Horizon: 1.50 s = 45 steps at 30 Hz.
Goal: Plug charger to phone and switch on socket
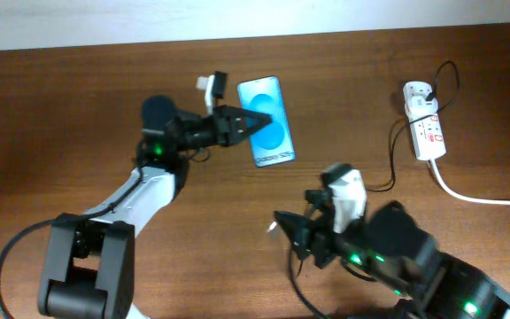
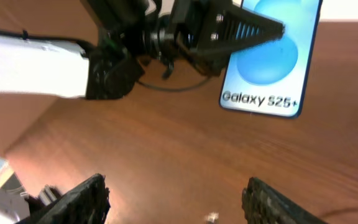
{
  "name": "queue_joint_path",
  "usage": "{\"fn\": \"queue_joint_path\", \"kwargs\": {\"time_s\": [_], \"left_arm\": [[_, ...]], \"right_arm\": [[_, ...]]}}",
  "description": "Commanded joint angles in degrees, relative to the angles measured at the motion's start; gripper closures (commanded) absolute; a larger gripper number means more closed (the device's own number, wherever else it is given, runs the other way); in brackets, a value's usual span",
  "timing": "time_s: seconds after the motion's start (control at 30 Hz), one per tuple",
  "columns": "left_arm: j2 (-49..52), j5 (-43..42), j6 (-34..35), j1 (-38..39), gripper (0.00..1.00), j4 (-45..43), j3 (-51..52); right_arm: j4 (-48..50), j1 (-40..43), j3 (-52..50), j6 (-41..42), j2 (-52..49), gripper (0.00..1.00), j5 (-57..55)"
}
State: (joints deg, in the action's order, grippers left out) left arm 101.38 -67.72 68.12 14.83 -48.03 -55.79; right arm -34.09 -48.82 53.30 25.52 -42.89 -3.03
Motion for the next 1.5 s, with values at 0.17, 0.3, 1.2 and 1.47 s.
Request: {"fn": "queue_joint_path", "kwargs": {"time_s": [0.17,0.3,1.2,1.47], "left_arm": [[-0.35,-6.58,-4.83,-4.72,1.0,4.39,-4.11],[-0.35,-11.47,-8.13,-16.04,1.0,4.42,-4.09],[-0.35,-13.55,-29.18,-27.36,1.0,37.86,-4.04],[-0.35,-13.53,-29.18,-27.36,1.0,37.86,-4.04]], "right_arm": [[-3.04,-0.2,1.03,-0.24,-16.13,0.26,-1.88],[0.52,-0.17,1.03,-2.99,-33.97,0.06,15.02],[9.46,5.77,1.03,3.1,-62.75,0.59,39.47],[9.46,5.79,1.03,3.54,-62.77,0.96,39.67]]}}
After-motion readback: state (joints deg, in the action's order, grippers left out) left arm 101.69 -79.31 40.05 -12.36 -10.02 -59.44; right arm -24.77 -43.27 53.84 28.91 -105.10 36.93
